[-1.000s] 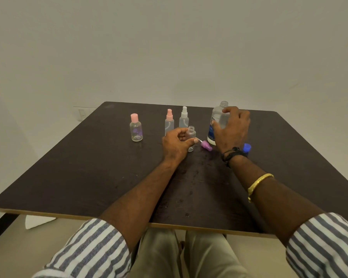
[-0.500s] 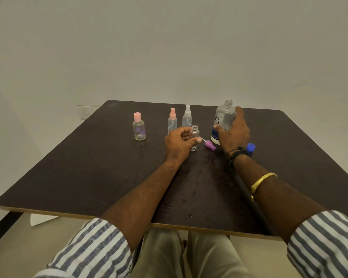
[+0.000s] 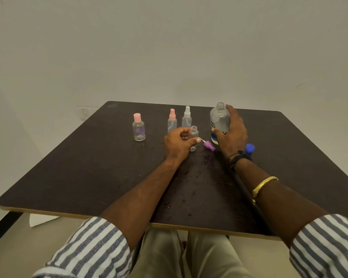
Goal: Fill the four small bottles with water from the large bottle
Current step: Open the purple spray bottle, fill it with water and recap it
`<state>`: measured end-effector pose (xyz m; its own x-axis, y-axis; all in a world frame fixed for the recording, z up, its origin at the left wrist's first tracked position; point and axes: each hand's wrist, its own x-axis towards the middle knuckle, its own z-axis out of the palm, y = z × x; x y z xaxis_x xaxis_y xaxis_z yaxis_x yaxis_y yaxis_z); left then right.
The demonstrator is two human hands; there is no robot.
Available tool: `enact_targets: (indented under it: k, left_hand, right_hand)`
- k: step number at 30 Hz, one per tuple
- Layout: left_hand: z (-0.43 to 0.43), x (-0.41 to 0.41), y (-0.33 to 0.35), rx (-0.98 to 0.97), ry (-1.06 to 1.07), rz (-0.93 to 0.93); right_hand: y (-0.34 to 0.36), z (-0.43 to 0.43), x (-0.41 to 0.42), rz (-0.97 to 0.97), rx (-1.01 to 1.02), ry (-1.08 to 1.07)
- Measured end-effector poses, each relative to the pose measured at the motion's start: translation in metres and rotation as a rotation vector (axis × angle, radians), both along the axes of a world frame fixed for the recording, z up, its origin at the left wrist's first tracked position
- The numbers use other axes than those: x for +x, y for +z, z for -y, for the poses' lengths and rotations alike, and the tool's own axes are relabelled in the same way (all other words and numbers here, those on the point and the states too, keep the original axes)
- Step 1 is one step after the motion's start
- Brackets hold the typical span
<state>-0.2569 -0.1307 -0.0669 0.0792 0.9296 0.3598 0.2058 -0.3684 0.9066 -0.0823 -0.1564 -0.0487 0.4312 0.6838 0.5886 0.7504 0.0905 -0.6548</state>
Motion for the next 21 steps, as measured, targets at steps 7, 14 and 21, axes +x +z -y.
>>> enact_targets:
  k: [7,14,21]
  left_hand:
    - [-0.001,-0.002,0.005,0.014,0.014,0.006]
    - [0.001,-0.002,0.009,0.040,0.013,-0.017]
    - [0.003,-0.004,0.012,0.047,0.007,-0.042]
  right_hand:
    - [-0.002,0.002,0.002,0.291,-0.018,0.052]
    - [0.000,0.009,-0.002,0.514,-0.045,0.046]
    - [0.010,0.019,-0.007,0.621,-0.093,0.099]
